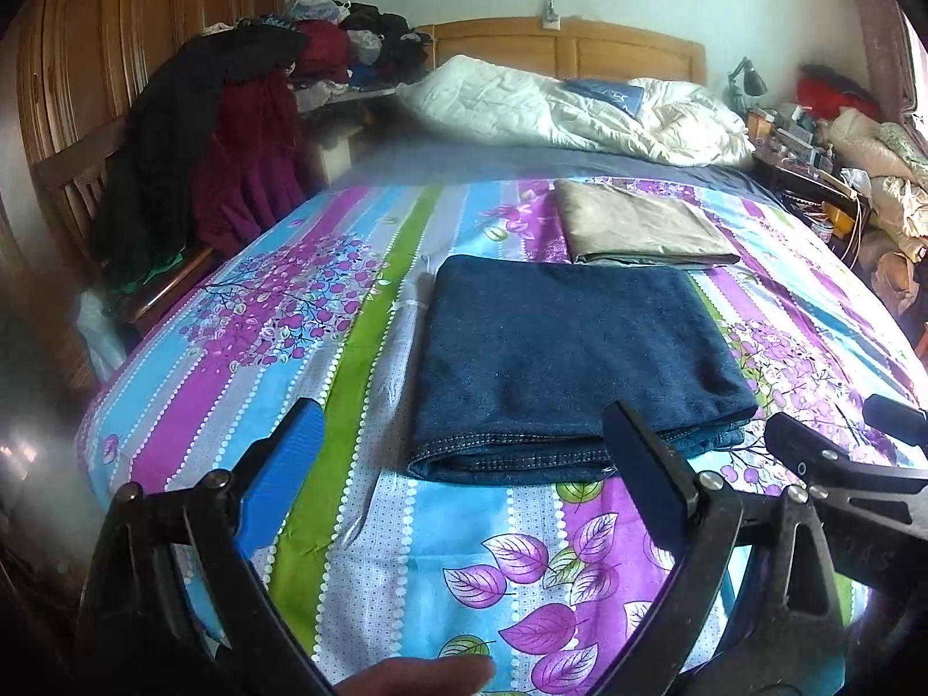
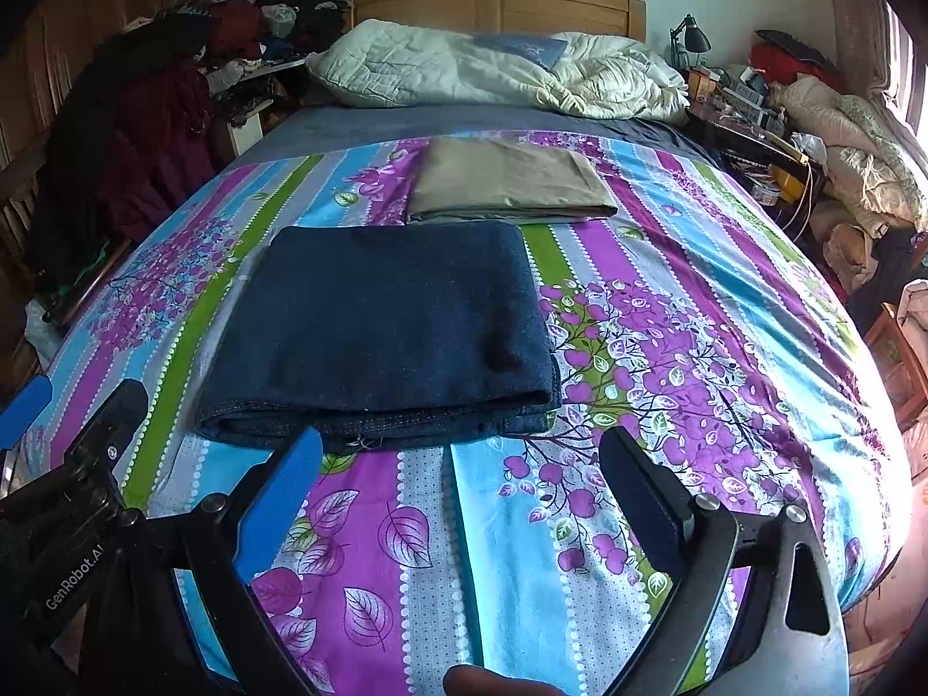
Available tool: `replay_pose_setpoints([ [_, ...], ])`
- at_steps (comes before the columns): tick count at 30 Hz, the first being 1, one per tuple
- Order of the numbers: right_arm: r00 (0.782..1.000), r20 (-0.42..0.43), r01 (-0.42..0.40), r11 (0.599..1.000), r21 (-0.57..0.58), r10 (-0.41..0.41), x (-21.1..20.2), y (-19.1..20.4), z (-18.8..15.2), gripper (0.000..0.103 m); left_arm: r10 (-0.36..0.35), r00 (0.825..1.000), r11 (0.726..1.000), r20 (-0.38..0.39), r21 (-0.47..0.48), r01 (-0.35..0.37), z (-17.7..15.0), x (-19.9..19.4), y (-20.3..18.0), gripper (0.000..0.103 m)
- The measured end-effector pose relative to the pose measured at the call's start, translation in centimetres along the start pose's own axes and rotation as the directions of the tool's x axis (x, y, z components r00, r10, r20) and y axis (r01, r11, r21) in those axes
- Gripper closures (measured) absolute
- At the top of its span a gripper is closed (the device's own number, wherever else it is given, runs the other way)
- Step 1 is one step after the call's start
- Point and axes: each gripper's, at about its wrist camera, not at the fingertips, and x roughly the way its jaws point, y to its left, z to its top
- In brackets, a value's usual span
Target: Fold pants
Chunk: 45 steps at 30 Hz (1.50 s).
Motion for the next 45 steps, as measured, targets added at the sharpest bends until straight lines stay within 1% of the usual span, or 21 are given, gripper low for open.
replay_pose_setpoints([
  [6,1.0,0.0,-0.005,1.0,0.005,0.005,-0.1,0.0,0.0,0.005,-0.003,1.0,1.0,0.008,0.006,0.003,0.1,-0.2,-0.2,0.006],
  [33,1.0,-0.014,-0.003,1.0,0.01,0.003,-0.2,-0.1,-0.1,0.005,-0.013,1.0,1.0,-0.007,0.008,0.013,-0.2,-0.5,-0.9,0.006],
  [38,1.0,-0.005,0.016,1.0,-0.019,-0.016,-0.7,-0.1,0.9,0.005,-0.013,1.0,1.0,-0.005,0.015,0.013,0.0,-0.9,-1.1,0.006],
  [45,0.999,0.022,0.048,0.998,-0.049,-0.047,-2.5,0.0,3.3,0.005,-0.027,1.0,1.0,-0.009,0.014,0.027,1.2,-1.4,-1.0,0.006],
])
